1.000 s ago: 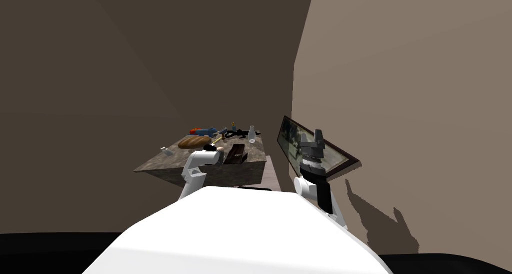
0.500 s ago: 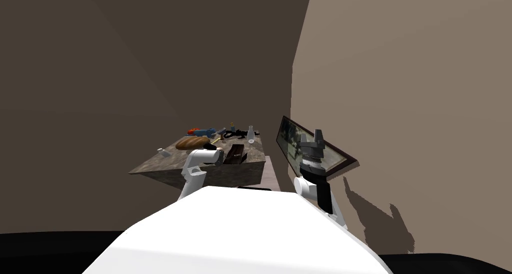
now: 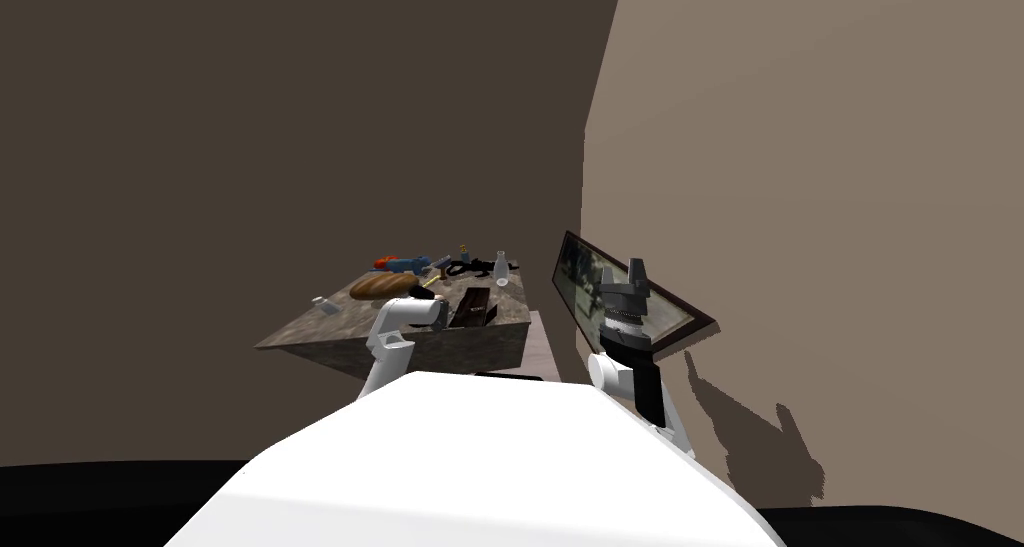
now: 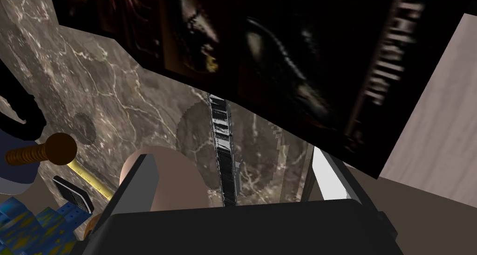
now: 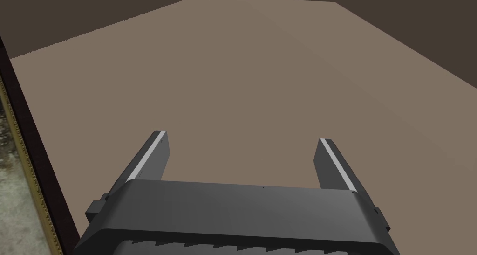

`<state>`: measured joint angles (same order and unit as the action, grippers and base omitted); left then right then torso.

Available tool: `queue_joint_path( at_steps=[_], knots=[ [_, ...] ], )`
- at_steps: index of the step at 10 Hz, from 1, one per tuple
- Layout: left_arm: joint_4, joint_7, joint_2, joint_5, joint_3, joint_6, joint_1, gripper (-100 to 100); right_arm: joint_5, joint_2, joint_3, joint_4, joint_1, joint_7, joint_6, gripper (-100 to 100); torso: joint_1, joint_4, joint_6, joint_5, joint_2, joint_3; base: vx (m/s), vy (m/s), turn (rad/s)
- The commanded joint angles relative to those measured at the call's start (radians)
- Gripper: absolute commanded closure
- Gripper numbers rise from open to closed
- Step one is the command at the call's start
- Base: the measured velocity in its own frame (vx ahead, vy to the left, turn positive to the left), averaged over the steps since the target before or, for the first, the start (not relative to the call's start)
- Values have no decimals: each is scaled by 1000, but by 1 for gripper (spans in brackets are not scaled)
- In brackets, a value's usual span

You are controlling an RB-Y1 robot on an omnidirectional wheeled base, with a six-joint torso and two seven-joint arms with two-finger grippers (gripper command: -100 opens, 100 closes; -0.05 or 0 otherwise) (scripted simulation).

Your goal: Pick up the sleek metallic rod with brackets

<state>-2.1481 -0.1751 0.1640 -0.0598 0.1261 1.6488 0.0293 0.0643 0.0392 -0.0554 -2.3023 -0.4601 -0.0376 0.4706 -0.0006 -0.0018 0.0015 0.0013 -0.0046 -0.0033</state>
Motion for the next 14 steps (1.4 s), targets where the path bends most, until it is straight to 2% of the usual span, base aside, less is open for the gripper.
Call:
queue_joint_path(
  at_steps=[1,2,3,4,8,9,10,13,14],
  knots=[
    [34,2,-2,3,-1,-36,-5,-100,0,0,0,0,0,0,0,0,0,0,0,0,0,0,-10,6,9],
    [51,3,-3,4,-1,-54,-7,-100,0,0,0,0,0,0,0,0,0,0,0,0,0,0,-10,6,8],
    [38,2,-1,1,1,-37,-7,-100,0,0,0,0,0,0,0,0,0,0,0,0,0,0,0,0,0],
    [40,3,-1,1,1,-41,-7,100,0,0,0,0,0,0,0,0,0,0,0,0,0,0,0,0,0],
    [40,3,-1,1,1,-41,-7,100,0,0,0,0,0,0,0,0,0,0,0,0,0,0,0,0,0],
    [40,3,-1,1,1,-41,-7,0,0,0,0,0,0,0,0,0,0,0,0,0,0,0,0,0,0],
    [20,-1,2,3,4,-13,-13,-100,0,0,0,0,0,0,0,0,0,0,0,0,0,0,12,-32,-17],
    [-10,-7,8,7,8,33,-21,-100,0,0,0,0,0,0,0,0,-5,0,0,-1,-1,-1,19,-67,-15],
    [-3,-5,7,5,8,20,-18,-100,0,0,0,0,0,0,0,0,-5,0,0,-1,-2,-1,8,-31,7]
  ],
)
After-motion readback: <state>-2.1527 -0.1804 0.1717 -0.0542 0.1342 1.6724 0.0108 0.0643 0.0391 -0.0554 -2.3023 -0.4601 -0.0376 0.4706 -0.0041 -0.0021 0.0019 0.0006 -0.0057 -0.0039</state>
